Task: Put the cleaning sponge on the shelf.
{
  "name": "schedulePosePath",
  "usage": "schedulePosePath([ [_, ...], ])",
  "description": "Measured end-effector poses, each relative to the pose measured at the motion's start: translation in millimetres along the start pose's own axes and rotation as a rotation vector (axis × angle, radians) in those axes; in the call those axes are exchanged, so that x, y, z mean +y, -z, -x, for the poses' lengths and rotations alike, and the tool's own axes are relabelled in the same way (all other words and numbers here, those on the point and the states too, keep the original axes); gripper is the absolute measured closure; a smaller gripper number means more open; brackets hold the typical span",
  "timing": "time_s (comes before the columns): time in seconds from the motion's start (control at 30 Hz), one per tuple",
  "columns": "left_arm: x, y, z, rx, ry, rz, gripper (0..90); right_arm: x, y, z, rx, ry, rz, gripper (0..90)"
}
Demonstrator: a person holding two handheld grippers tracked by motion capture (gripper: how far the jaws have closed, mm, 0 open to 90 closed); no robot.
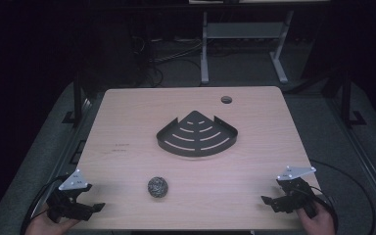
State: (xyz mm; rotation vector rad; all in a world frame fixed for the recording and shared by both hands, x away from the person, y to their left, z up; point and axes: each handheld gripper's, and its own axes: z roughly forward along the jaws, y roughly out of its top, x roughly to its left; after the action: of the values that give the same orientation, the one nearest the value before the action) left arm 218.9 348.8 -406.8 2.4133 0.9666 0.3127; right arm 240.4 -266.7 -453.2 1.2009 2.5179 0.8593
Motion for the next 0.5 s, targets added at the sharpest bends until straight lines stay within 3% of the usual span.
schedulePosePath([
  [0.23,7.1,-0.2,-0.3,-0.010,0.026,-0.009,18.8,-0.7,0.4,1.5,0.003,-0.003,0.000,14.3],
  [0.5,20.4,-5.5,6.2,-0.023,-0.020,-0.017,19.0,-0.7,-0.3,1.6,0.004,0.001,-0.001,14.3],
])
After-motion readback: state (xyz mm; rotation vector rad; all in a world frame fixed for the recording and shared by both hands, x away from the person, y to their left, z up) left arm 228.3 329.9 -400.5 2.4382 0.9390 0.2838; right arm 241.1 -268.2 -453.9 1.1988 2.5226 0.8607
